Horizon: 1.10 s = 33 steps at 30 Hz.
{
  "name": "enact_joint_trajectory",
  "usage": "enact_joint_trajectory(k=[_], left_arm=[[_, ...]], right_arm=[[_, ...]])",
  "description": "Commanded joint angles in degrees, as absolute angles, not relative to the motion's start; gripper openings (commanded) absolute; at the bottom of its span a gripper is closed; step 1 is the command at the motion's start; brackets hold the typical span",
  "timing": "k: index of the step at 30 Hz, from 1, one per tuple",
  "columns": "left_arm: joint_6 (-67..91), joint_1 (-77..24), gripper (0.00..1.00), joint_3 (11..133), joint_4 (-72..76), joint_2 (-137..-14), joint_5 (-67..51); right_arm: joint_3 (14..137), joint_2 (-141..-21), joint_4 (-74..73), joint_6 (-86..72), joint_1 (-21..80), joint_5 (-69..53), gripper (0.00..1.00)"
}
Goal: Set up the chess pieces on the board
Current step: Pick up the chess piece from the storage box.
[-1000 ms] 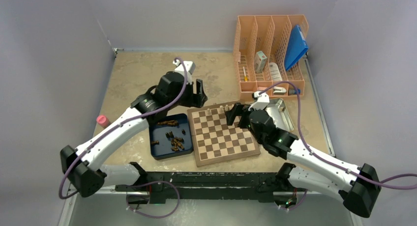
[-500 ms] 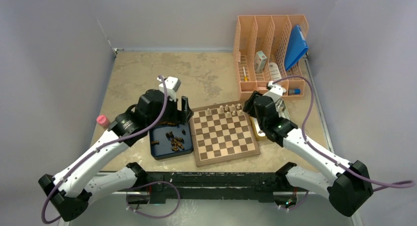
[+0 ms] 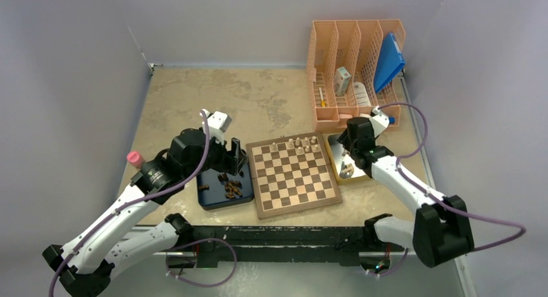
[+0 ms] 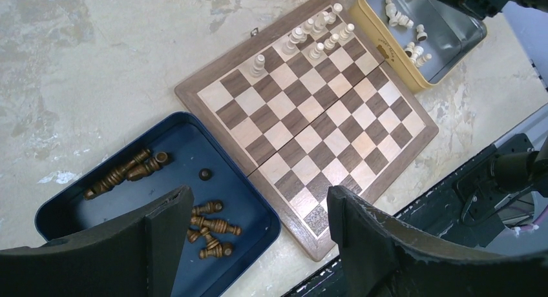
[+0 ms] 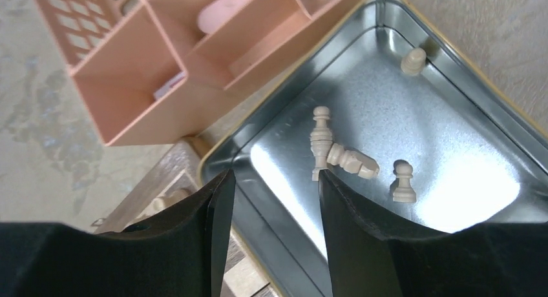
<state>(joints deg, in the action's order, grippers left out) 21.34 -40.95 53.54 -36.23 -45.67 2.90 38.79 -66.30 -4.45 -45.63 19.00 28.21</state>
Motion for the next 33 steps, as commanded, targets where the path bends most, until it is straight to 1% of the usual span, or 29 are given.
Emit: enact_joint_trajectory(k=[1, 6, 8, 11, 22, 27, 30, 33], left_arm=[[19.73, -41.13, 0.76, 53.69, -35.41, -44.91, 1.66], [19.6, -41.13, 0.76, 53.53, -35.42, -44.7, 1.75], [19.51, -41.15, 0.76, 53.47, -35.42, -44.75, 1.76], [19.51, -41.13, 0.76, 53.48, -35.42, -45.05, 1.81], [19.46, -41.13, 0.76, 53.51, -35.53, -45.54, 2.48], [19.43, -41.13, 0.76, 53.52, -35.6, -45.93, 2.5], [19.42, -41.13, 0.76, 53.55, -35.6, -46.05, 2.55], [19.42, -41.13, 0.76, 53.47, -35.6, -46.06, 2.58]], right_arm=[[39.4, -71.19, -3.4, -49.24, 16.53, 24.92, 0.52], [38.02, -75.57, -0.75, -51.0, 14.43, 22.12, 0.46], [38.02, -76.81, -0.91, -51.71, 14.18, 22.58, 0.42], [37.97, -78.01, -1.32, -52.25, 13.92, 23.3, 0.38], [36.98, -80.68, -0.25, -52.99, 13.84, 22.77, 0.34], [37.19, -81.77, 1.5, -52.78, 13.77, 21.54, 0.31], [37.22, -82.44, 1.9, -52.56, 13.78, 21.24, 0.26], [37.43, -82.94, 1.99, -52.17, 13.8, 20.88, 0.19]])
